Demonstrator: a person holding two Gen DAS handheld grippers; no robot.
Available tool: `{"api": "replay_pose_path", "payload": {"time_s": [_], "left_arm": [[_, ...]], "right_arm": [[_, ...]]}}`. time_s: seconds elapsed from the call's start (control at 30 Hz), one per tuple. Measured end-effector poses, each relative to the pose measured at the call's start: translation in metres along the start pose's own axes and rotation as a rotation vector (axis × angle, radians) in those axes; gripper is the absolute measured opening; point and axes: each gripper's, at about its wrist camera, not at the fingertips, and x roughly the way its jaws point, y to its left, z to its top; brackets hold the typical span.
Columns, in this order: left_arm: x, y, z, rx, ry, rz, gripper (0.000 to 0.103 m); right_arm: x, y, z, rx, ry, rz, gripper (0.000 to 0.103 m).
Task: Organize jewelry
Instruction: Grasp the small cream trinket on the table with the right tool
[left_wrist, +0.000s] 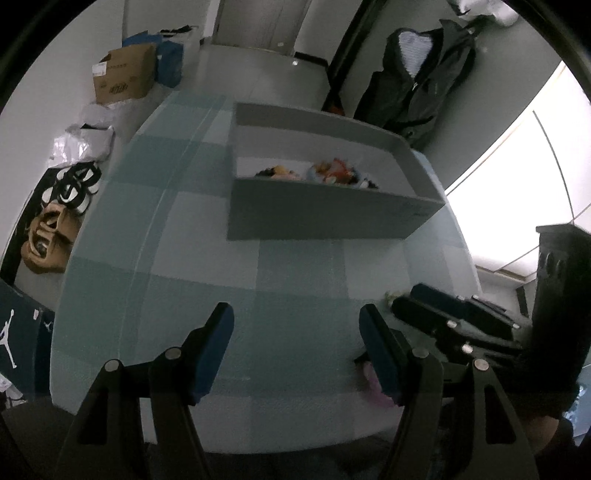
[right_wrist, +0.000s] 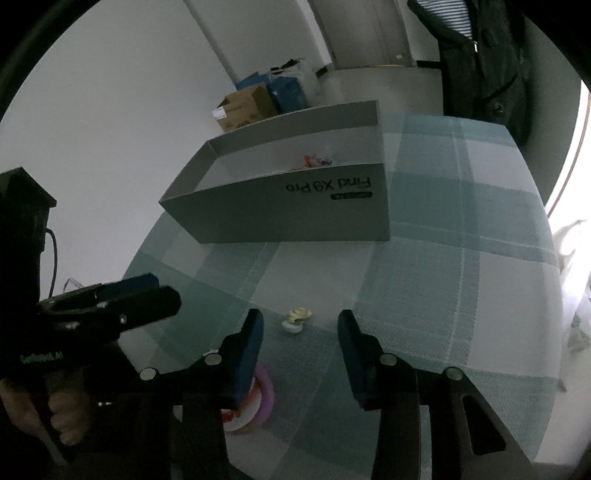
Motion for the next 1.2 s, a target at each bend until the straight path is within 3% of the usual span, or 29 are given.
{"api": "replay_pose_path", "payload": {"time_s": [0.33, 0.5, 0.53, 0.87, 1.0, 1.2], "left_arm": [[0.002, -0.007, -0.004, 0.042, 0.02, -0.006, 0.066], [-0.001, -0.006, -0.007, 0.059, 0.013, -0.015, 0.066], [-0.001, -0.005, -0.007, 0.058, 0.013, -0.019, 0.066], [-0.007, -0.006, -0.013, 0.058, 0.026, -0.081, 0.066], [-0.015, -0.019, -0.021, 0.12, 0.014, -0.144, 0.066], [-0.008, -0.045, -0.035, 0.23, 0.053, -0.162, 0.066]], "right_arm": [[0.004, 0.008, 0.002, -0.062, 0.013, -0.05, 0.016], [0.002, -0.001, 0.003, -0.022, 0.016, -0.021, 0.014], [0.001, -0.002, 0.004, -0.017, 0.016, -0.016, 0.009], [-0.006, -0.009, 0.005, 0.024, -0.007, 0.014, 0.009], [-0.01, -0.013, 0.012, 0.061, -0.028, 0.033, 0.009], [-0.016, -0.022, 0.012, 0.11, -0.044, 0.054, 0.009]]}}
